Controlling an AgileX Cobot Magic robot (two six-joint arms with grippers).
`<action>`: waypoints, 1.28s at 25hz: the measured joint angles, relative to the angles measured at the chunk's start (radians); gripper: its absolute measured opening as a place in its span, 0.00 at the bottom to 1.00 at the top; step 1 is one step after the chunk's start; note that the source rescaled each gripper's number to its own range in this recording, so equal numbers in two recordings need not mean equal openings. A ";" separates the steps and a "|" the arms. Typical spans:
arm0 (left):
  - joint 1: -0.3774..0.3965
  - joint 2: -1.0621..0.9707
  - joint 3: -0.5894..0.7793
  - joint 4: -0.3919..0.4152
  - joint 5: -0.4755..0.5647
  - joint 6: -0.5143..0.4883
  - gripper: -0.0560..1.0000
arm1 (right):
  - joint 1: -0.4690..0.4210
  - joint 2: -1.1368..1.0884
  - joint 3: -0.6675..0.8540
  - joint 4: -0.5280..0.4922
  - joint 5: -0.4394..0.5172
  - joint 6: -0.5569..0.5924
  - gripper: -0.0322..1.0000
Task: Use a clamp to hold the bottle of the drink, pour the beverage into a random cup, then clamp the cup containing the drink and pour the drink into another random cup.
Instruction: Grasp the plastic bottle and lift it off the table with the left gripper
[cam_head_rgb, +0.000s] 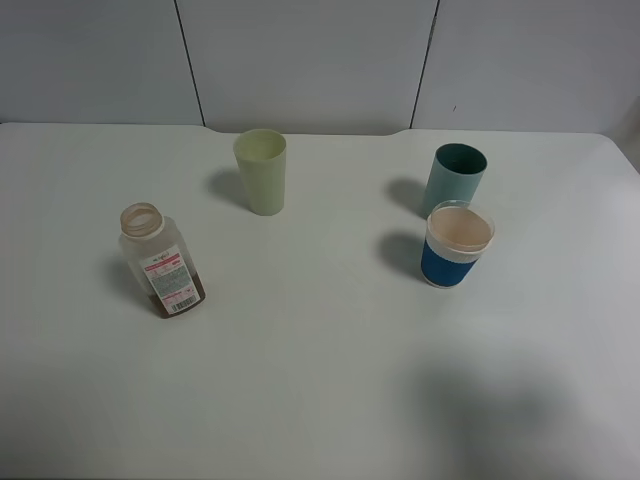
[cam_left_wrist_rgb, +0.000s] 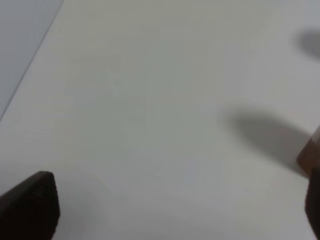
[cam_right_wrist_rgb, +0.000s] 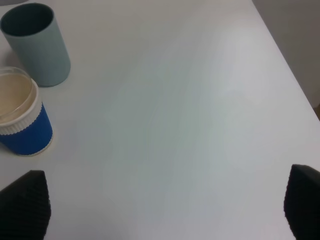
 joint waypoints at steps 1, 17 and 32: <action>0.000 0.000 0.000 0.000 0.000 0.000 1.00 | 0.000 0.000 0.000 0.000 0.000 0.000 0.81; 0.000 0.000 0.000 -0.001 0.000 0.000 1.00 | 0.000 0.000 0.000 0.000 0.000 0.000 0.81; 0.000 0.473 -0.083 -0.071 -0.096 0.118 1.00 | 0.000 0.000 0.000 0.000 0.000 0.000 0.81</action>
